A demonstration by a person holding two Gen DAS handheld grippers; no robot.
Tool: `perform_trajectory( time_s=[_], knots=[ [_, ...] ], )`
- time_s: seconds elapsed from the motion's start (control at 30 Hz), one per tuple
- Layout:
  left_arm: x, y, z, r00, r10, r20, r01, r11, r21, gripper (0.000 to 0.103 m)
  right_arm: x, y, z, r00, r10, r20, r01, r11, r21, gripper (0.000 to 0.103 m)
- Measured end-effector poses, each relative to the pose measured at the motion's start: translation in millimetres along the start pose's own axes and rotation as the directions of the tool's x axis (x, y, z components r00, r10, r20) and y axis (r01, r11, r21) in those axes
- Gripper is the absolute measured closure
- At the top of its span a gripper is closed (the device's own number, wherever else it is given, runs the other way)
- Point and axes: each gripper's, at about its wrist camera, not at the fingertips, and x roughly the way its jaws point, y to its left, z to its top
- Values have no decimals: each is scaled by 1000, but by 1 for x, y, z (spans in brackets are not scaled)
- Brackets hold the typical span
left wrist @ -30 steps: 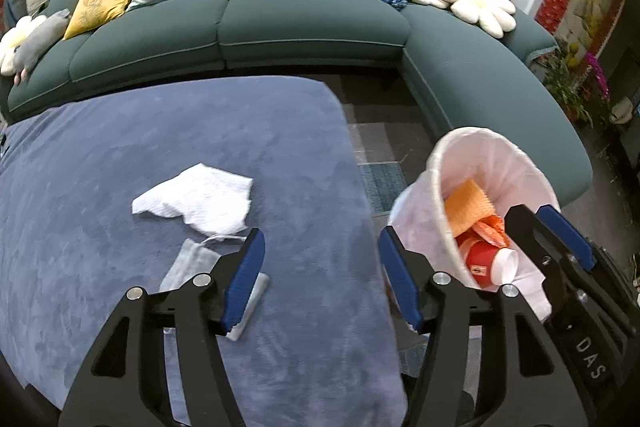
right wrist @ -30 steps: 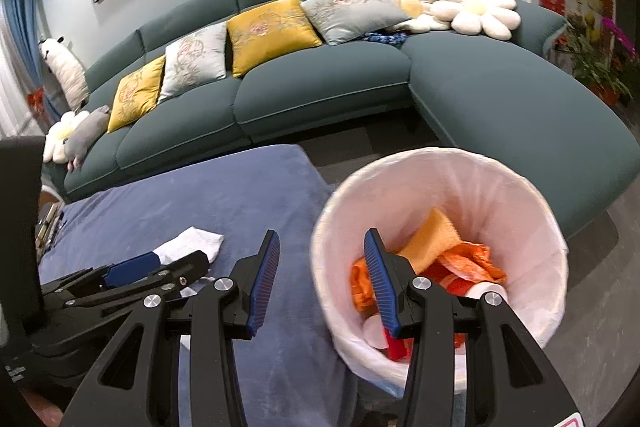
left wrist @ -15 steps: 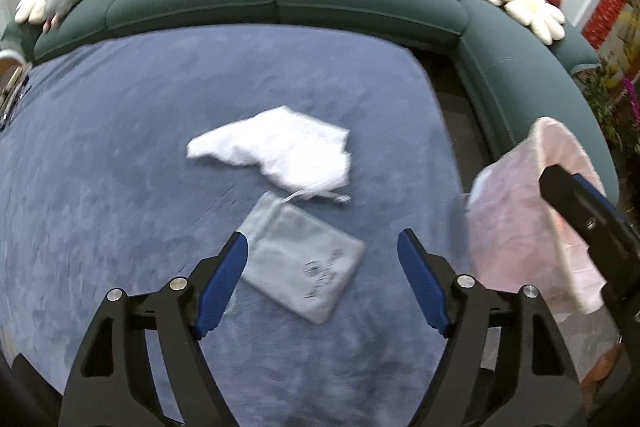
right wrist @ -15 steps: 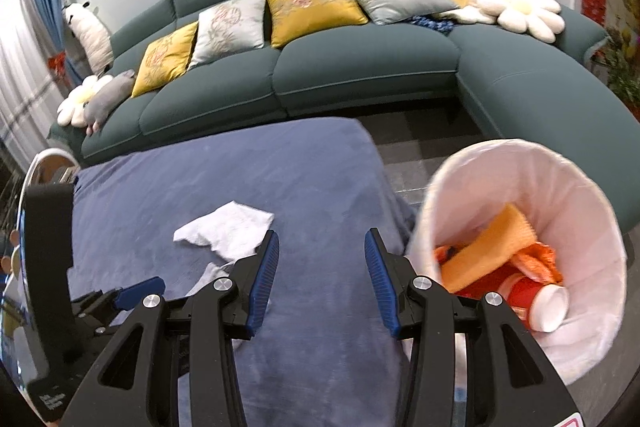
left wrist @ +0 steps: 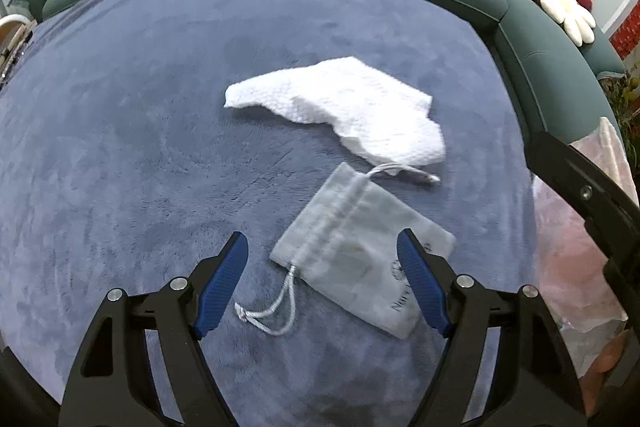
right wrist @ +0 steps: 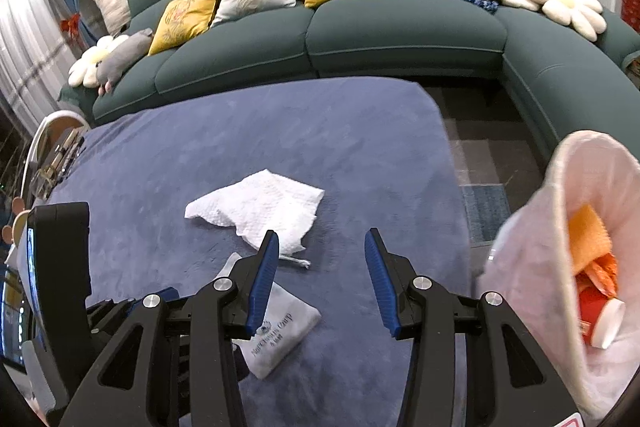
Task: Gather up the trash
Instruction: 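Grasp the grey drawstring pouch with the left tool while the right tool grasps the white tissue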
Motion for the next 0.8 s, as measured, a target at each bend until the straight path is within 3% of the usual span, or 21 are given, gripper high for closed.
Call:
perform_trajectory(
  time_s=[0.1,0.23,0.33,0.4,0.7,0.8],
  knots=[
    [12,3,0,999,-22,-30,23,1000,2,41,15,3,0,1000,5,-25,-5,1000,-8,59],
    [13,-2,1,1000,-21,-12,21,999,43,53,32,7,1,999,11,-51,-12,1000,-21,59],
    [14,-6,2,1000,-21,-3,21,997,80,81,46,8,2,997,11,-71,-13,1000,-26,59],
    [14,-6,5,999,-38,-5,38,995,90,93,54,9,3,996,12,-83,-15,1000,-28,59],
    [-2,20,20,998,-39,47,38,999,23,97,84,17,3,991,32,-131,-35,999,-22,59],
    [-2,33,26,998,-26,50,27,1000,-11,97,92,22,1,989,33,-142,-36,999,-26,77]
  ],
)
